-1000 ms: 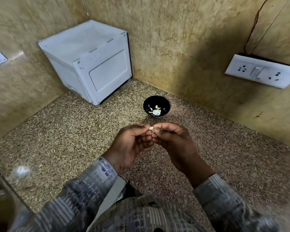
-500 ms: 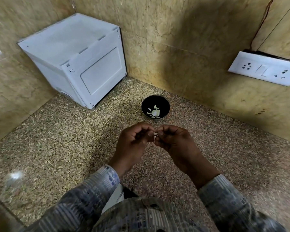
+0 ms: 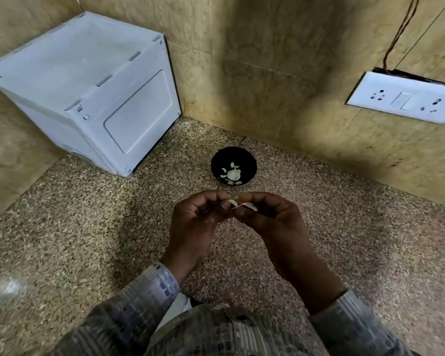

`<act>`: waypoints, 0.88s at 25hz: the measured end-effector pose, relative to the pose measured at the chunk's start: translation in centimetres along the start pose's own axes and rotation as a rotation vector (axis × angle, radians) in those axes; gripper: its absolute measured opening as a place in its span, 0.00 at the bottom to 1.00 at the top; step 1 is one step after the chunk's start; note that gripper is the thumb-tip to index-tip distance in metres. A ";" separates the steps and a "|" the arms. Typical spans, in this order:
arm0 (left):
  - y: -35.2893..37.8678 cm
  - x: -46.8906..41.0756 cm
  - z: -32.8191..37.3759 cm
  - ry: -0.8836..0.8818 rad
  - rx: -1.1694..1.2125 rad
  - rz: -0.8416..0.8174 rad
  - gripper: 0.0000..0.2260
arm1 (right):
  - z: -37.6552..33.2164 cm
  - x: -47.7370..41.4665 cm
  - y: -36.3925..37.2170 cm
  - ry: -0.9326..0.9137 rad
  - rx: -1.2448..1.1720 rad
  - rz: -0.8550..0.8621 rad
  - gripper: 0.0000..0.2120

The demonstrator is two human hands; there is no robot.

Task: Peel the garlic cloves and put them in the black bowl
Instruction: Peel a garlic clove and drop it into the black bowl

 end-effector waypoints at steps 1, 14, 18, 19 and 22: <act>-0.1 -0.2 0.0 0.009 -0.011 -0.002 0.05 | -0.2 -0.2 0.0 -0.027 0.083 0.029 0.10; -1.1 -2.5 0.2 0.093 -0.180 -0.158 0.06 | 0.4 -1.3 1.0 -0.071 0.138 0.191 0.07; -1.7 -2.5 1.9 0.168 -0.209 -0.136 0.05 | -1.0 -0.7 2.1 -0.168 0.221 0.228 0.09; -1.8 -2.6 2.4 0.159 -0.180 -0.142 0.05 | -1.4 -0.6 2.4 -0.179 0.230 0.224 0.10; -2.2 -3.5 3.4 0.147 -0.154 -0.165 0.05 | -3.1 -0.5 3.3 -0.253 0.339 0.197 0.10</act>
Point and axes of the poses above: each hand's wrist, its own x-axis away from the middle knuckle, its own y-axis out of the palm, z = x × y, the point moved 7 cm from there along -x, towards the middle knuckle, and after that the axes turned 8 degrees about -x, right-handed, at the moved point
